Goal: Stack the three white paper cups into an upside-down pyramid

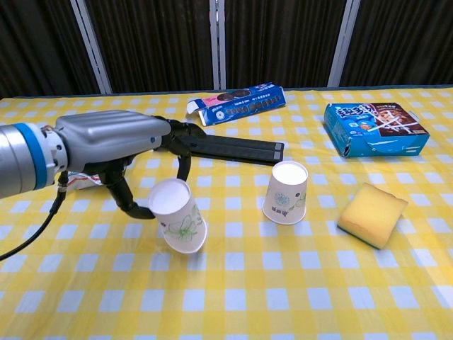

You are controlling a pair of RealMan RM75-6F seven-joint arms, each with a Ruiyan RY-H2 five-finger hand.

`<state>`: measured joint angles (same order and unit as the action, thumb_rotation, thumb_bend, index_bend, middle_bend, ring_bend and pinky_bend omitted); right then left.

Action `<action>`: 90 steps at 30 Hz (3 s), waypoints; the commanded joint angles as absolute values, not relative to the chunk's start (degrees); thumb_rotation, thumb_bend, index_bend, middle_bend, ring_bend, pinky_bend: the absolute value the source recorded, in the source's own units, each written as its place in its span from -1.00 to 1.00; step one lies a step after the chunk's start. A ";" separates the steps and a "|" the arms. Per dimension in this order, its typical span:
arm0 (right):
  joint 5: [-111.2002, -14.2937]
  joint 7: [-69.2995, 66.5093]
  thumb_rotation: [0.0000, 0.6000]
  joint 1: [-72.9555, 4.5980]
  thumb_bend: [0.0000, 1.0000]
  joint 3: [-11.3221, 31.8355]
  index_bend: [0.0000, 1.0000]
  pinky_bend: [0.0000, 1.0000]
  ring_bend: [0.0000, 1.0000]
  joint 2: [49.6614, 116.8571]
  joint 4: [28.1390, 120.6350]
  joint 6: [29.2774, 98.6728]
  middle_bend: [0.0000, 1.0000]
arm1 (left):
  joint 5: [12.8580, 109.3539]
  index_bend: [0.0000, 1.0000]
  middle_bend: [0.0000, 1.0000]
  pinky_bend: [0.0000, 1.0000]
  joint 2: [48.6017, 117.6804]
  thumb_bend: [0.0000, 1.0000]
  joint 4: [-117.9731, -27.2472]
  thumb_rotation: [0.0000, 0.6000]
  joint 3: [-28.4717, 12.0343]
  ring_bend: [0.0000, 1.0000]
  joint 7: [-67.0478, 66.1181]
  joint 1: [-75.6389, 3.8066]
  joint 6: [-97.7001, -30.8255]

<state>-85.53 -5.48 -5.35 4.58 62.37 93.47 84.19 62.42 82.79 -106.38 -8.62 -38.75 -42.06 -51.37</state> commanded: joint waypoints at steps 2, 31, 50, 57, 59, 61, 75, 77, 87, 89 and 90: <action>-85.11 -6.33 1.00 -5.44 -0.72 4.74 -0.75 -1.00 -1.00 62.12 93.19 83.82 -1.00 | 58.41 0.01 -1.00 -1.00 86.51 -0.42 -100.48 1.00 -12.12 -1.00 -36.77 -45.94 -49.55; -83.65 -9.88 1.00 -5.26 -0.73 5.53 -0.75 -1.00 -1.00 61.91 91.49 83.52 -1.00 | 53.93 -0.84 -1.00 -1.00 99.21 -0.52 -85.10 1.00 -13.96 -1.00 -33.40 -56.12 -49.17; -86.33 -6.35 1.00 -5.38 -0.73 4.04 -0.75 -1.00 -1.00 62.55 93.20 83.57 -1.00 | 68.20 -1.00 -1.00 -1.00 72.90 -0.70 -107.28 1.00 0.20 -1.00 -26.89 -36.13 -70.31; -87.65 -5.16 1.00 -5.83 -0.74 2.54 -0.76 -1.00 -1.00 61.98 96.02 81.77 -1.00 | 75.28 -1.00 -1.00 -1.00 64.40 -0.71 -110.26 1.00 7.49 -1.00 -26.37 -26.58 -80.24; -87.74 -4.38 1.00 -6.26 -0.75 1.77 -0.73 -1.00 -1.00 61.40 97.32 80.05 -1.00 | 76.23 -1.00 -1.00 -1.00 63.71 -0.71 -110.23 1.00 8.49 -1.00 -25.18 -24.35 -82.16; -88.01 -3.27 1.00 -6.86 -0.74 1.09 -0.65 -1.00 -1.00 61.08 98.56 78.30 -1.00 | 76.83 -1.00 -1.00 -1.00 63.22 -0.71 -109.95 1.00 9.09 -1.00 -23.70 -22.75 -83.36; -83.68 10.53 1.00 -13.04 -0.75 0.07 -0.56 -1.00 -1.00 61.96 108.71 65.31 -1.00 | 79.79 -1.00 -1.00 -1.00 61.23 -0.71 -108.67 1.00 8.34 -1.00 -18.23 -20.49 -82.38; -82.03 12.82 1.00 -13.74 -0.74 -0.10 -0.57 -1.00 -1.00 61.94 109.72 63.68 -1.00 | 80.27 -1.00 -1.00 -1.00 61.13 -0.71 -108.73 1.00 8.18 -1.00 -18.04 -20.35 -81.91; -76.23 17.87 1.00 -14.84 -0.74 -0.39 -0.49 -1.00 -1.00 61.99 111.02 61.56 -1.00 | 81.38 -1.00 -1.00 -1.00 61.22 -0.71 -108.91 1.00 7.20 -1.00 -18.50 -19.59 -80.37; -75.42 18.39 1.00 -14.94 -0.74 -0.43 -0.47 -1.00 -1.00 62.11 110.84 61.50 -1.00 | 81.65 -1.00 -1.00 -1.00 61.22 -0.71 -108.92 1.00 6.99 -1.00 -18.50 -19.41 -80.17; -75.15 18.47 1.00 -14.98 -0.74 -0.43 -0.45 -1.00 -1.00 62.12 110.82 61.48 -1.00 | 81.72 -1.00 -1.00 -1.00 61.22 -0.71 -108.90 1.00 6.90 -1.00 -18.47 -19.33 -80.08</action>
<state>-75.50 18.25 -14.88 -0.42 62.03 110.92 61.51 81.69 61.22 -108.91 6.93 -18.48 -19.36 -80.11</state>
